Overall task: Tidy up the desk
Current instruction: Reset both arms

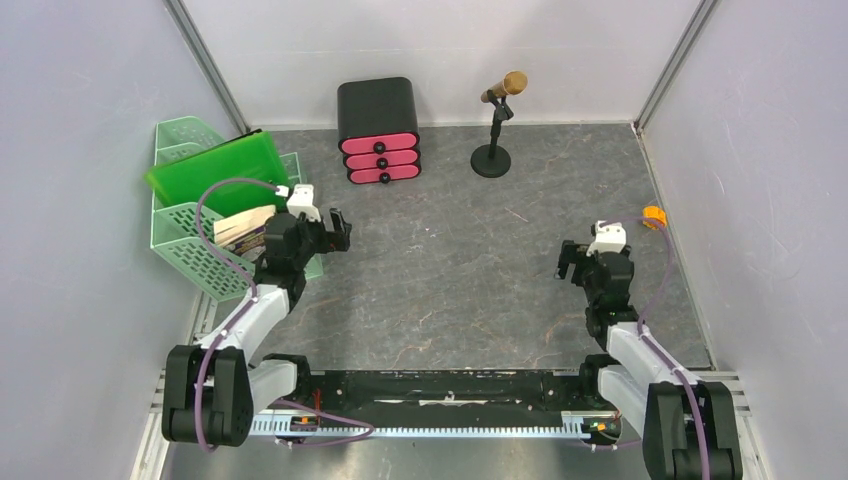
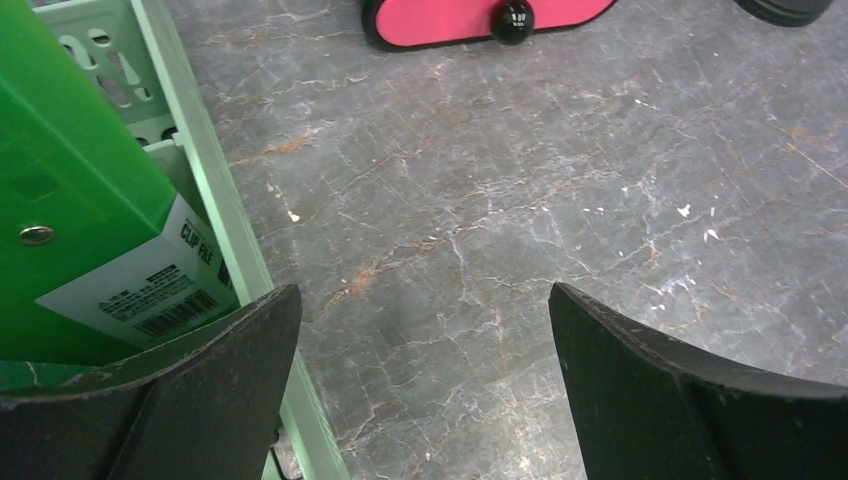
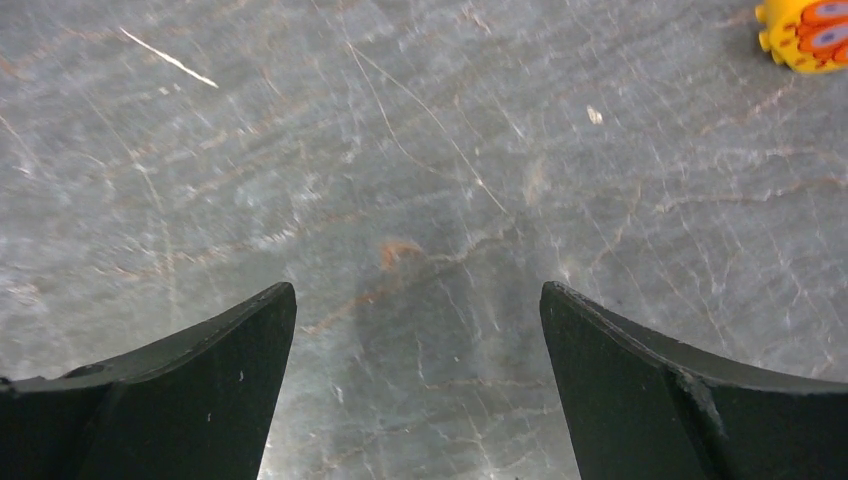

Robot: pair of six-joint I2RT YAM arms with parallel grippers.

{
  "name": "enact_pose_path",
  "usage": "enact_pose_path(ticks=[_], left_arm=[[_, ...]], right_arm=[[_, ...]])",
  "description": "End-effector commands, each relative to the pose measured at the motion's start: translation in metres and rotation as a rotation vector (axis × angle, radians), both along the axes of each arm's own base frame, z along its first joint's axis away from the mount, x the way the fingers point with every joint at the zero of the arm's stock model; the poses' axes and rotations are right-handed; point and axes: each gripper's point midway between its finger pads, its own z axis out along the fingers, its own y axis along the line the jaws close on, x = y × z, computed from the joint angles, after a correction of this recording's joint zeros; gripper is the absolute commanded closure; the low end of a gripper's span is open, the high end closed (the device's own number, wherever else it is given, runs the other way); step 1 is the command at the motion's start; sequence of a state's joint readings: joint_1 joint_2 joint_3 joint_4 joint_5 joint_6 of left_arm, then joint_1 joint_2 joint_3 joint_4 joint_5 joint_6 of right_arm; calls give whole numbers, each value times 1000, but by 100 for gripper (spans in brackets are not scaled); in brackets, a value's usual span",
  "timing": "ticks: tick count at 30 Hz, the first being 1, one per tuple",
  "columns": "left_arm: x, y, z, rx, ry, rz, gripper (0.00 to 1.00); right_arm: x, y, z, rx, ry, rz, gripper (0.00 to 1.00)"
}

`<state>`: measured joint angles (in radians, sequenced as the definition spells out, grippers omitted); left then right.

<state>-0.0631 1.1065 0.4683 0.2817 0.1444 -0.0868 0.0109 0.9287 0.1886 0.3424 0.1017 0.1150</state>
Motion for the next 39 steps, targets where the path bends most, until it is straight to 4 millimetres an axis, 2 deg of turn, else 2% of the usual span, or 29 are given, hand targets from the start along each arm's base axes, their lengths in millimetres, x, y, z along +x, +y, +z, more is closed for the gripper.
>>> enact_pose_path(ticks=[1,5,8,13,15,18,22,23,25,26,27,28,29,30,32,39], left_arm=[[14,26,7,84,-87,103,0],[17,27,-3,152,-112,73,0],[21,31,-5,159,-152,99,0],[28,29,-10,128,-198,100,0],[29,33,-16,124,-194,122,0],[28,45,-23,97,-216,193,0],[29,39,-36,103,-226,156,0],[28,40,-38,105,-206,156,0],[29,39,-38,107,-210,154,0],[29,40,-36,105,-220,156,0],[27,39,-37,104,-216,155,0],[26,40,-37,102,-216,160,0],[26,42,-36,99,-224,174,0],[27,43,-35,98,-225,183,0],[32,46,-40,103,-180,197,0],[31,46,-38,101,-193,199,0]], right_arm=[[0,-15,5,-68,-134,-50,2],[1,-15,9,-96,-180,-36,2],[0,-23,11,-106,-217,-80,2],[-12,-28,-1,-119,-236,-110,2],[-10,-30,-1,-115,-237,-125,2],[-4,-26,8,-122,-279,-92,2],[-1,-23,17,-190,-313,-41,2],[-5,-23,17,-208,-321,-33,2],[-20,-25,32,-201,-425,-62,2],[-25,-17,33,-218,-443,-6,2],[-22,-8,45,-225,-495,46,2],[-19,-6,39,-230,-468,63,2],[-13,-9,18,-230,-371,55,2],[-4,-14,15,-225,-336,24,2],[-2,-11,20,-241,-365,47,2],[4,-3,17,-257,-344,104,2]])
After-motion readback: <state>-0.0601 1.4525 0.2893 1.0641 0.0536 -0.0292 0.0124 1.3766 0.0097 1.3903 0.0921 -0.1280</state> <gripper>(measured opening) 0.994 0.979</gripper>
